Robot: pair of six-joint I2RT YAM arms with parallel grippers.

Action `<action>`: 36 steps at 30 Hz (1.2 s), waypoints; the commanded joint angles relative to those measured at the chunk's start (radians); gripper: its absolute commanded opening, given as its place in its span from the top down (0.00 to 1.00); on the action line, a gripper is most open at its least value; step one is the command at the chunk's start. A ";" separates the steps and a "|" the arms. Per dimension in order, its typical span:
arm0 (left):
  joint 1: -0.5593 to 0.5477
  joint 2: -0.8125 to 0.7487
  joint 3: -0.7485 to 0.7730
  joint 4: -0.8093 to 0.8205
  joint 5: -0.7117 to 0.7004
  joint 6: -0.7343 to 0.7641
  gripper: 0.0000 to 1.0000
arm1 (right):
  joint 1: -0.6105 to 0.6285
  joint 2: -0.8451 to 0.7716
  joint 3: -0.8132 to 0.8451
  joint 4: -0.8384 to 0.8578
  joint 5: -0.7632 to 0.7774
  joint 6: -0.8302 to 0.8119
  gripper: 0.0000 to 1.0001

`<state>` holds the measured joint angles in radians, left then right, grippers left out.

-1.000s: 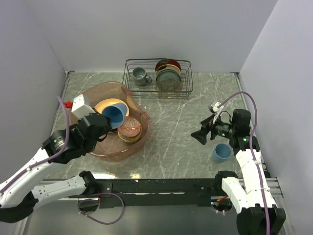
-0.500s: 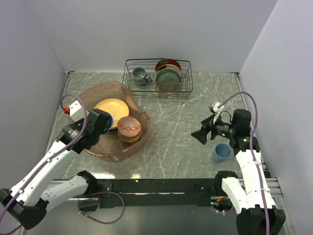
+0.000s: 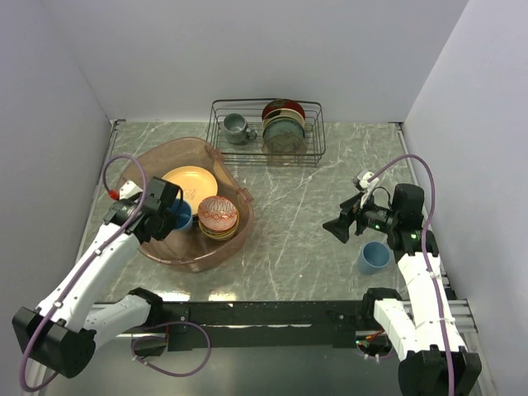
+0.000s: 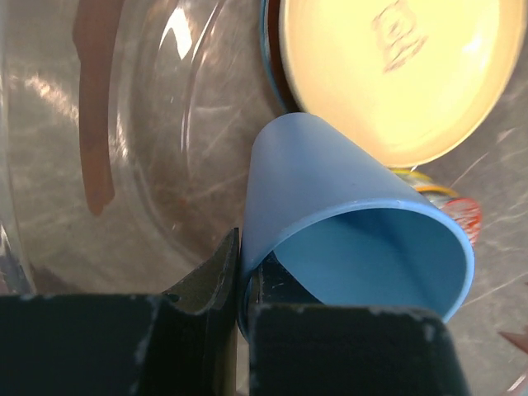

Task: Place the mixed dishes into the plastic bin
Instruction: Place the cup in the plastic bin.

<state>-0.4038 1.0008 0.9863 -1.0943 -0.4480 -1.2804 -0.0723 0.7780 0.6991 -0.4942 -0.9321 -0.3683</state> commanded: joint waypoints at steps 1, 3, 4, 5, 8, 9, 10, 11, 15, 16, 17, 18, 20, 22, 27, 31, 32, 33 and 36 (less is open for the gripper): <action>0.010 0.025 0.049 -0.050 0.094 -0.017 0.99 | -0.007 -0.019 0.000 0.032 -0.001 -0.007 0.00; 0.011 0.054 0.054 -0.076 0.104 -0.008 0.99 | -0.007 -0.019 0.002 0.031 -0.001 -0.008 0.00; 0.011 0.062 0.054 -0.081 0.111 -0.002 0.99 | -0.006 -0.019 0.003 0.031 -0.002 -0.008 0.00; 0.013 0.070 0.055 -0.082 0.124 0.003 0.99 | -0.006 -0.022 0.004 0.031 -0.001 -0.008 0.00; 0.013 0.081 0.046 -0.073 0.166 0.001 0.99 | -0.006 -0.025 0.003 0.031 -0.002 -0.004 0.00; 0.014 0.084 0.038 -0.061 0.179 0.003 0.99 | -0.007 -0.025 0.004 0.029 -0.002 -0.004 0.00; 0.014 0.090 0.034 -0.056 0.190 0.003 0.99 | -0.007 -0.023 0.004 0.028 -0.002 -0.004 0.00; 0.016 0.096 0.031 -0.053 0.198 0.013 0.99 | -0.006 -0.025 0.005 0.028 -0.002 -0.006 0.00; 0.020 0.145 0.035 -0.073 0.192 0.026 0.99 | -0.006 -0.028 0.007 0.026 -0.001 -0.008 0.00; 0.022 0.151 0.040 -0.087 0.189 0.023 0.99 | -0.006 -0.029 0.007 0.025 -0.001 -0.008 0.00; 0.023 0.160 0.046 -0.088 0.187 0.029 0.99 | -0.007 -0.032 0.007 0.025 -0.001 -0.008 0.00; 0.026 0.163 0.051 -0.093 0.183 0.027 0.99 | -0.007 -0.034 0.007 0.025 0.001 -0.008 0.00; 0.031 0.171 0.055 -0.095 0.178 0.035 0.99 | -0.007 -0.034 0.007 0.025 0.001 -0.008 0.00; 0.039 0.177 0.055 -0.095 0.178 0.038 0.98 | -0.006 -0.036 0.007 0.023 -0.001 -0.008 0.00; 0.054 0.185 0.043 -0.090 0.190 0.047 0.69 | -0.007 -0.033 0.007 0.023 -0.001 -0.009 0.00; 0.063 0.168 0.046 -0.073 0.213 0.079 0.43 | -0.007 -0.029 0.008 0.022 -0.001 -0.009 0.00; 0.066 0.164 0.051 -0.073 0.213 0.082 0.40 | -0.007 -0.029 0.008 0.022 -0.001 -0.011 0.00; 0.068 0.160 0.055 -0.081 0.212 0.085 0.35 | -0.006 -0.029 0.008 0.022 -0.001 -0.011 0.00; 0.069 0.153 0.081 -0.101 0.193 0.093 0.26 | -0.006 -0.026 0.007 0.020 0.003 -0.012 0.00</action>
<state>-0.3412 1.1862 1.0027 -1.1725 -0.2546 -1.2064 -0.0727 0.7578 0.6991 -0.4946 -0.9318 -0.3687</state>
